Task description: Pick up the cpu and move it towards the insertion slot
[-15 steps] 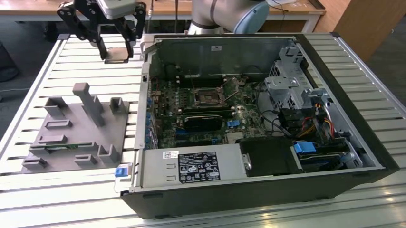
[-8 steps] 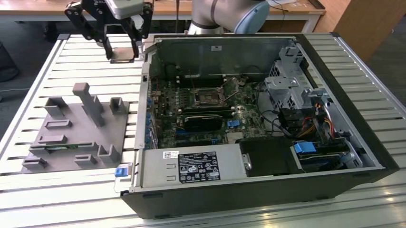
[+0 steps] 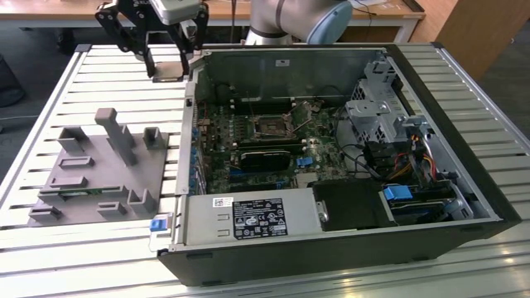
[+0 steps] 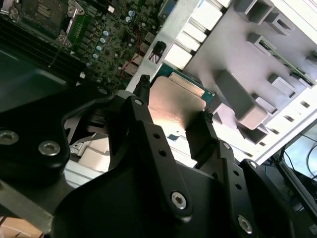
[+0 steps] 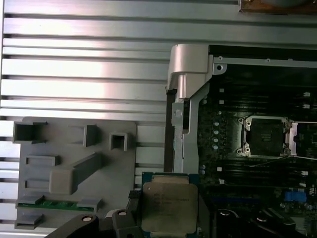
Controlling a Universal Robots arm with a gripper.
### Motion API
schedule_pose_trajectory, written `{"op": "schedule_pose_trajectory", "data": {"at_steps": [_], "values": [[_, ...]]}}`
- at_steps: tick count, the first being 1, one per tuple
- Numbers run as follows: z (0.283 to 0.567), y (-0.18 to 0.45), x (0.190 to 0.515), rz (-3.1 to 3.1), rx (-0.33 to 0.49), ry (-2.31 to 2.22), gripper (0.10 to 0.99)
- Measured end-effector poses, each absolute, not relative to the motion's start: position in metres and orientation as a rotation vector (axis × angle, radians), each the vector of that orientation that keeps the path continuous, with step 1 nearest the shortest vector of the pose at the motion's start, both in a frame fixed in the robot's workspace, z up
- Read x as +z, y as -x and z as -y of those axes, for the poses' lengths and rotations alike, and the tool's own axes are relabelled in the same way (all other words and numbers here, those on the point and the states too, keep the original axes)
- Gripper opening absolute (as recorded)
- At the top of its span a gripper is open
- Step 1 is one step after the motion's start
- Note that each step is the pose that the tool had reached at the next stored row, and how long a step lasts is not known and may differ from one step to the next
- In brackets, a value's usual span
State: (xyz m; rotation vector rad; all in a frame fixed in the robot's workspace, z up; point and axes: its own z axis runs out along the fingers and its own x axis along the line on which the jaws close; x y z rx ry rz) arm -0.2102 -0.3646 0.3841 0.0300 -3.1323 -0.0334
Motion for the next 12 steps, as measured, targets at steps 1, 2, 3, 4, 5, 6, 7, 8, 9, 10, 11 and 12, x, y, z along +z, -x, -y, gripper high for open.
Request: {"op": "schedule_pose_trajectory", "data": {"at_steps": [1,2,3,4,5,6,7,8,9,10,11,12], "values": [[0.365,0.209,0.384,3.132,-0.033,-0.030,0.541],[0.365,0.207,0.384,3.132,-0.033,-0.030,0.541],[0.364,0.206,0.384,3.132,-0.033,-0.031,0.541],[0.364,0.204,0.384,3.132,-0.033,-0.031,0.541],[0.364,0.202,0.384,3.132,-0.033,-0.031,0.541],[0.364,0.201,0.384,3.132,-0.033,-0.031,0.541],[0.364,0.199,0.384,3.132,-0.033,-0.032,0.541],[0.364,0.198,0.384,3.132,-0.033,-0.032,0.541],[0.364,0.197,0.384,3.132,-0.033,-0.032,0.541],[0.364,0.196,0.384,3.132,-0.033,-0.032,0.541],[0.364,0.194,0.384,3.132,-0.033,-0.032,0.541],[0.364,0.193,0.384,3.132,-0.033,-0.033,0.541]]}}
